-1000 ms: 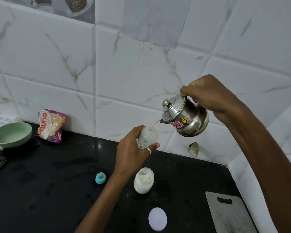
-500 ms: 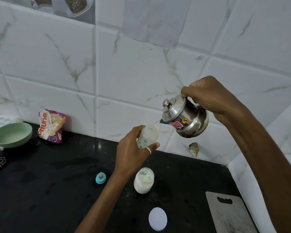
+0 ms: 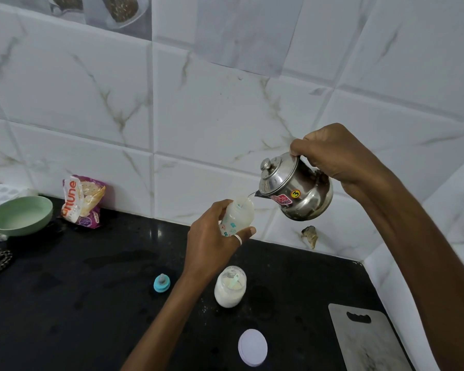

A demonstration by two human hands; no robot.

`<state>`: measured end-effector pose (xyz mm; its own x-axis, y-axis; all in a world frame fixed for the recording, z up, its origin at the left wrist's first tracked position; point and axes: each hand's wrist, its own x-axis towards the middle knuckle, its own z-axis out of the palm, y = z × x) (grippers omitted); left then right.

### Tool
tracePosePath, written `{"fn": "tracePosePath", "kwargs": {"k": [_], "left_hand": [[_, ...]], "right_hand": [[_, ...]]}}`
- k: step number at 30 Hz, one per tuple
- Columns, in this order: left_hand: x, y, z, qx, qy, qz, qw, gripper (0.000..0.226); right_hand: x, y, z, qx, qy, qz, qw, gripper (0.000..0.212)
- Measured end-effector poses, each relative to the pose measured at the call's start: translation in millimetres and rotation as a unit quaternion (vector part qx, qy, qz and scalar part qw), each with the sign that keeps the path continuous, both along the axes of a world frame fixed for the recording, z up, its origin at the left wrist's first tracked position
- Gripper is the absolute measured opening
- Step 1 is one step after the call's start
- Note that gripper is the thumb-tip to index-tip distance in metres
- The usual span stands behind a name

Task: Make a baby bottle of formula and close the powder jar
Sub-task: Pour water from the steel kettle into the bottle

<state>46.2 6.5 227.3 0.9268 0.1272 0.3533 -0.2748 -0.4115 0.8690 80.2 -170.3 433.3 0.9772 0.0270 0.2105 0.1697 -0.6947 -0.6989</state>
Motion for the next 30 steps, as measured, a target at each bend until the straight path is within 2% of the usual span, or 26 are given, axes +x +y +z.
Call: {"fn": "tracePosePath", "kwargs": {"k": [4, 14, 23, 30], "left_hand": [[-1.7, 0.3, 1.5, -0.011, -0.003, -0.003, 1.000, 0.064], [-4.1, -1.2, 3.0, -0.011, -0.003, -0.003, 1.000, 0.064], [-5.0, -4.4, 4.9, -0.009, 0.001, -0.010, 1.000, 0.065], [-4.0, -7.3, 5.0, -0.001, 0.004, -0.008, 1.000, 0.066]], "right_hand": [[-1.1, -0.8, -2.4, 0.004, 0.004, -0.004, 1.000, 0.040], [-7.0, -3.8, -5.7, 0.020, 0.004, -0.015, 1.000, 0.028], [-9.5, -7.7, -5.9, 0.040, 0.014, -0.024, 0.999, 0.039], [-8.4, -11.7, -7.2, 0.045, 0.015, -0.029, 0.998, 0.038]]}}
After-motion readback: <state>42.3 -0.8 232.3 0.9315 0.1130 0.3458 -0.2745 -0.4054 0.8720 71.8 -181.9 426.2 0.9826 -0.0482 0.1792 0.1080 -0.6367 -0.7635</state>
